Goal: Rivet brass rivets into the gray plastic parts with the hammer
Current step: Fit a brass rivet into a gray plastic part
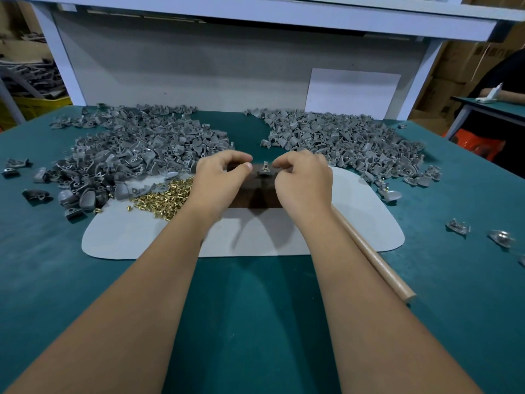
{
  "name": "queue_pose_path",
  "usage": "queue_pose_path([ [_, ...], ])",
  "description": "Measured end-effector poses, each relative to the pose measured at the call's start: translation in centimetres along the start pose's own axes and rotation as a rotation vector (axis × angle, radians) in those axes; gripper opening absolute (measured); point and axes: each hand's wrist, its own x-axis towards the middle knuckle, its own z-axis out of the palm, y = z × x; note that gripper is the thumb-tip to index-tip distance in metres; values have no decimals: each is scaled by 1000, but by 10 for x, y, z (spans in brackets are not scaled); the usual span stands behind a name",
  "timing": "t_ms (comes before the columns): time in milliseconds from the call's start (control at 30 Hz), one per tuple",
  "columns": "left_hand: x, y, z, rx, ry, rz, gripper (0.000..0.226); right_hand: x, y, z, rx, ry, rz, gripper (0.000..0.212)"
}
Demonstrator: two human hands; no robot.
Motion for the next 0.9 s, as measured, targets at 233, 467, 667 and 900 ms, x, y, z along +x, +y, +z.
queue_pose_path([
  [233,6,-10,2,-84,-168,28,57,-2,1,7,-135,-23,3,27],
  [467,7,-9,2,18,-82,81,46,3,4,6,-65,-93,5,15],
  [667,4,-4,1,78,-77,131,28,4,6,4,-31,-115,-6,19],
  [900,3,-2,-1,89,-41,131,13,4,4,1,34,-68,7,23],
])
